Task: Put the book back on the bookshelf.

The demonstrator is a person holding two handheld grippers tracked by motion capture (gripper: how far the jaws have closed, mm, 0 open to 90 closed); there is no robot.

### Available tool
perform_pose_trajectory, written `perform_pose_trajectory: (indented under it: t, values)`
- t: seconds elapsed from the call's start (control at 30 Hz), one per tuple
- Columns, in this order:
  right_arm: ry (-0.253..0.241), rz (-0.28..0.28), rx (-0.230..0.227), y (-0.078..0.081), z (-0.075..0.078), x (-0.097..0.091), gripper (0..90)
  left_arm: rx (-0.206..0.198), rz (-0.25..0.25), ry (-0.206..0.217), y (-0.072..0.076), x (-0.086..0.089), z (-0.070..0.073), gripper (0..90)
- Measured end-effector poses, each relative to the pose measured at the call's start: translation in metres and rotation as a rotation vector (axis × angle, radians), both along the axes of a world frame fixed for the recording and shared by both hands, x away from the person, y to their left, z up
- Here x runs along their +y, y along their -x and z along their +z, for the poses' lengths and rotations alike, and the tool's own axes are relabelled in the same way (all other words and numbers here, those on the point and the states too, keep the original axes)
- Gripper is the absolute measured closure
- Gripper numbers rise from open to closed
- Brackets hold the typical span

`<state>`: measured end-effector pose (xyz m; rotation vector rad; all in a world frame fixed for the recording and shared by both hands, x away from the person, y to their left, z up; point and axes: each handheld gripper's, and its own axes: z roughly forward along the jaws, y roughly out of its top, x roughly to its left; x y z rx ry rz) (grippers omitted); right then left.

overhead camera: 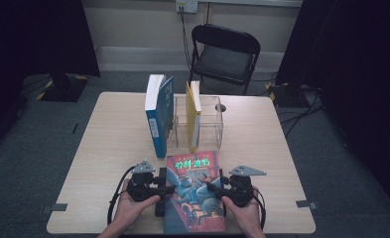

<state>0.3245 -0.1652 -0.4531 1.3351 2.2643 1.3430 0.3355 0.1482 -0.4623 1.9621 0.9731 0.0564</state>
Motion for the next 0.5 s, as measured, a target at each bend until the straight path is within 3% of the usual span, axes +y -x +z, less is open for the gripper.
perform_pose_trajectory:
  t: [0.33,0.43,0.5]
  values:
    - [0.033,-0.024,0.001,-0.0010,-0.0029,-0.0044,37.0,-0.001,-0.003,0.001,-0.0002,0.0003,-0.0002,41.9]
    - [0.000,-0.014,0.034,-0.0034,-0.0042,-0.0062,41.0,-0.002,-0.003,0.001,-0.0002,0.0002,-0.0002,41.8]
    - [-0.012,-0.024,0.061,-0.0032,-0.0055,-0.0027,37.3,-0.002,-0.003,-0.001,-0.0004,0.0001,-0.0001,41.8]
